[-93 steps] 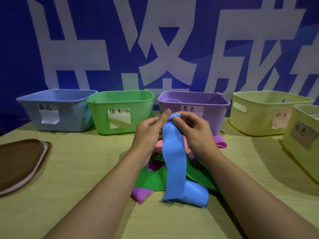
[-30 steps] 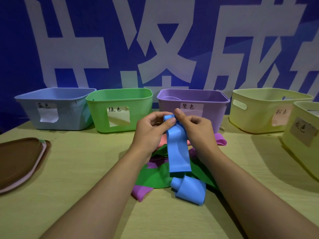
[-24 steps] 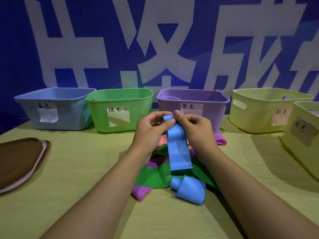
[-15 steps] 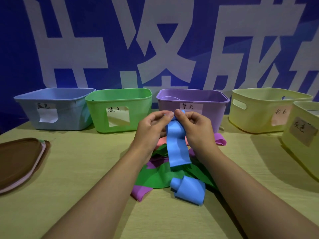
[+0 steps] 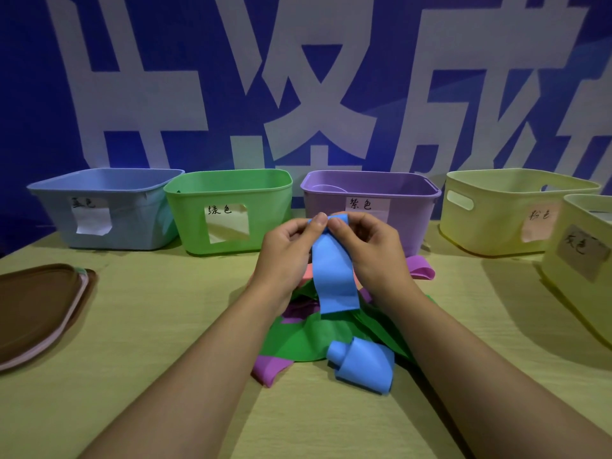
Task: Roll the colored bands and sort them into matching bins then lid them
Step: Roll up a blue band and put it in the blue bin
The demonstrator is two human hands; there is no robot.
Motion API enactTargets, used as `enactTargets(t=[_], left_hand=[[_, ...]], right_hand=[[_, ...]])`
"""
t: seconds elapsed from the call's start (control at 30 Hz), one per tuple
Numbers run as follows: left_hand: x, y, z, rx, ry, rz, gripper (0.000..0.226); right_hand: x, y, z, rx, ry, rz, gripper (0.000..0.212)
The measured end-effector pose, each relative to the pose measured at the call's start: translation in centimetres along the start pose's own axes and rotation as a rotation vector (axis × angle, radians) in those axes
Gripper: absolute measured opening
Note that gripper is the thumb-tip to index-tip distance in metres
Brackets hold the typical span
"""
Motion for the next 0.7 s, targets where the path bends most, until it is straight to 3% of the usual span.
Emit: enactTargets(t=[0.2,0.47,0.7], left_hand=[[0.19,0.11,0.34,0.016,0.002,-0.038,0.009],[0.03,0.17,0.32,0.124,0.046,-0.105,0.016],[-0.1,-0.03,0.34,0.125,0.058,-0.121,0.02]], right_hand=[[-0.21,0.09,-0.06,0.07,0.009,-0.032,0.011],[-0.27,0.27,0.56,-0.071,-0.071,-0.187,0.064],[-0.26,0.33,0.45,-0.079,-0.067,-0.15,0.045]])
Point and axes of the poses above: each hand's wrist, its own x-axis towards the middle knuckle, its own z-axis out of the back of the hand, y = z × x, the point moved 1 cm from there along x, towards the middle knuckle, and after that the axes turned 7 degrees about y, right-handed, at the moved point
